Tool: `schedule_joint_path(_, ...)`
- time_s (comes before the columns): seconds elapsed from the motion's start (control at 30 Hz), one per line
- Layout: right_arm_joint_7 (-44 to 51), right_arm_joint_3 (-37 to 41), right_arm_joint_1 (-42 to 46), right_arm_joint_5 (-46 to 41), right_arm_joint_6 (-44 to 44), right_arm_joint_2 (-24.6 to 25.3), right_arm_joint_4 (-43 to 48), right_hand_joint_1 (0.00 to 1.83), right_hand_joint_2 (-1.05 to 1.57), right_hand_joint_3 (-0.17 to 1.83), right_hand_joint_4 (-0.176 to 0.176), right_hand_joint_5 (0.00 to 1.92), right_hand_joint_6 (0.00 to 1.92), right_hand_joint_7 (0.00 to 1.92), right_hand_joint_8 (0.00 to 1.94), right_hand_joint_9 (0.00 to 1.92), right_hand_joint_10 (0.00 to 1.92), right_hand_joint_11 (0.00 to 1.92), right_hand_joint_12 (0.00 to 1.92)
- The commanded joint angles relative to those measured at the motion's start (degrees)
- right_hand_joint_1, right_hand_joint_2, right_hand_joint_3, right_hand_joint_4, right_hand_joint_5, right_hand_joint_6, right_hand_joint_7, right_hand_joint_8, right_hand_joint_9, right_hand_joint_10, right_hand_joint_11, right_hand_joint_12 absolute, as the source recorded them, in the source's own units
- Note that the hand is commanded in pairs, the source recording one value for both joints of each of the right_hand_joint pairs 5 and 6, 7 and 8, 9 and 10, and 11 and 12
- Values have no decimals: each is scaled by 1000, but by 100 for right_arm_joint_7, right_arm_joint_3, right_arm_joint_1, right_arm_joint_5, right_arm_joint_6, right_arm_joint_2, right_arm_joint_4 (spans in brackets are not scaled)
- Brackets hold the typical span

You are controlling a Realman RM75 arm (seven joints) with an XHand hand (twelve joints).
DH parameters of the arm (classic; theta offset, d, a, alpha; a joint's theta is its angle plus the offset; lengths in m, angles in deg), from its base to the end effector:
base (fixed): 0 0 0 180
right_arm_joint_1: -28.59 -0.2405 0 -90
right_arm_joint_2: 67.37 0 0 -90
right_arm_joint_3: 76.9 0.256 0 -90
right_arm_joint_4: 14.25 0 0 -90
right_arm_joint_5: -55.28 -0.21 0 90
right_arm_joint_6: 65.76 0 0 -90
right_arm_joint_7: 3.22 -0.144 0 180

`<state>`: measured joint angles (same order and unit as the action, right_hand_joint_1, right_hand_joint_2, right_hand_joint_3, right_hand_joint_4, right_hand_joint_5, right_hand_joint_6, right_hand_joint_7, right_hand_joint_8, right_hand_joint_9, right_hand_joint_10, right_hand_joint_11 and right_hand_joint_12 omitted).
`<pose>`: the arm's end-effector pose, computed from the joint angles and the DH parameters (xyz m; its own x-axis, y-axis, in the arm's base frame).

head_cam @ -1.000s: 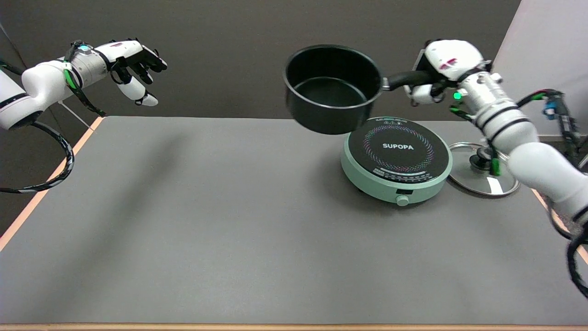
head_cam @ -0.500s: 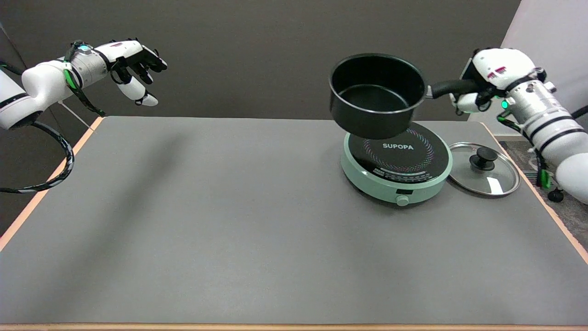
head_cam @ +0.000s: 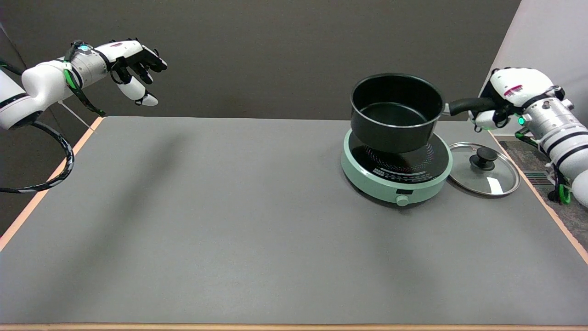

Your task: Place the pot onto the induction cooker.

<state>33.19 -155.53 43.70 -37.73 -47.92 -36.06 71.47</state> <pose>-0.1369 -0.3053 0.5412 0.9894 0.1032 -0.1018 0.0614 0.3373 0.9394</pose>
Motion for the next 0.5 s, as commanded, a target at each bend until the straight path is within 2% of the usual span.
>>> schedule_joint_path(0.03,-35,-188,160,-190,374,-63,-697,906,1436,808,-102,1578,1578,1578,1578,1578,1578,1578,1578)
schedule_joint_path(0.5,-43,-665,-111,-251,787,23,-958,907,1419,851,-101,1597,1597,1597,1597,1597,1597,1597,1597)
